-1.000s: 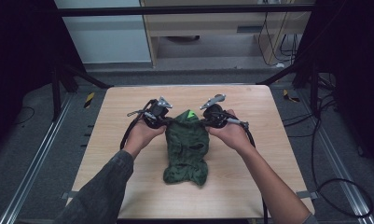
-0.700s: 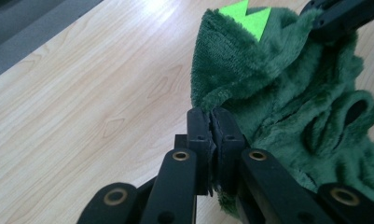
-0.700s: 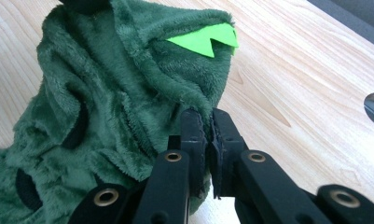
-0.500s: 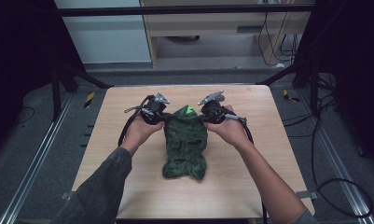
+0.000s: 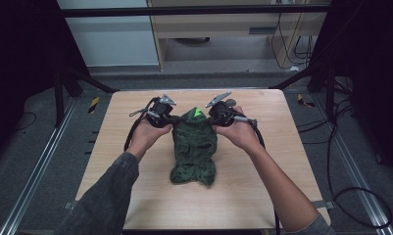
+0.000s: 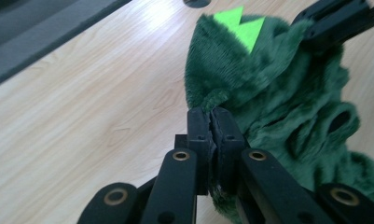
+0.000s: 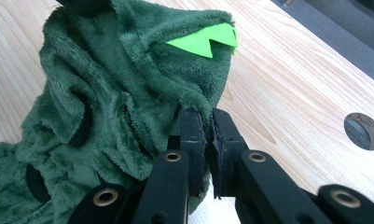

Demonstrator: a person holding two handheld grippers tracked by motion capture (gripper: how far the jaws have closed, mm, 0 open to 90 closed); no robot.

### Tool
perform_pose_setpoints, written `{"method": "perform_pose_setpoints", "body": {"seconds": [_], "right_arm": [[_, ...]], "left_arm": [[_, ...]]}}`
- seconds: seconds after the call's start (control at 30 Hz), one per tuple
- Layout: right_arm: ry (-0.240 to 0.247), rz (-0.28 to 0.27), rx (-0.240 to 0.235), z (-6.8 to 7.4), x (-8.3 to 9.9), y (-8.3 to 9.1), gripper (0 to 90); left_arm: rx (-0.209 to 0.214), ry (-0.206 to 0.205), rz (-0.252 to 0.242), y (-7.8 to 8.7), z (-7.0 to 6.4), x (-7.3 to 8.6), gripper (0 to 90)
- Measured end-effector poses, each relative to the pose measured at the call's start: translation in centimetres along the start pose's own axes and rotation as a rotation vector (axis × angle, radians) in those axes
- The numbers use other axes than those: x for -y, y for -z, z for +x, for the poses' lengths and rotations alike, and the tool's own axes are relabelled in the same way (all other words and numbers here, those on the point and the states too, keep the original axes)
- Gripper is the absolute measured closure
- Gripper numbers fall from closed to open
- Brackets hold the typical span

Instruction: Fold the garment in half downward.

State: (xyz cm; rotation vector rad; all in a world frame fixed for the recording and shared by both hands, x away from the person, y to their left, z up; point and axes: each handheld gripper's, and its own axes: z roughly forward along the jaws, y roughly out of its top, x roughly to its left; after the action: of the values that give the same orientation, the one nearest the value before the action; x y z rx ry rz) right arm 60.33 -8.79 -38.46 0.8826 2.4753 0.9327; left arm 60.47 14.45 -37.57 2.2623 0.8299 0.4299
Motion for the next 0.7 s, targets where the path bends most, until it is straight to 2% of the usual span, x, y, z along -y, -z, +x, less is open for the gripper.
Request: {"method": "perform_pose_setpoints", "body": {"seconds": [0.2,0.3,0.53,0.7], "right_arm": [[0.008,0.000,0.003,0.2,0.3,0.1,85.0],[0.033,0.008,0.008,0.5,0.7,0.1,84.7],[0.042,-0.002,0.001,1.0,1.4,0.3,84.6],[0.048,-0.017,-0.005,1.7,2.2,0.5,84.4]], "left_arm": [[-0.006,-0.024,0.002,0.1,-0.6,0.2,87.0],[0.000,-0.023,-0.002,0.1,-0.9,0.4,87.0],[-0.011,-0.064,0.005,0.3,-1.8,1.3,86.9],[0.001,-0.079,0.010,0.7,-2.5,2.1,86.9]]}}
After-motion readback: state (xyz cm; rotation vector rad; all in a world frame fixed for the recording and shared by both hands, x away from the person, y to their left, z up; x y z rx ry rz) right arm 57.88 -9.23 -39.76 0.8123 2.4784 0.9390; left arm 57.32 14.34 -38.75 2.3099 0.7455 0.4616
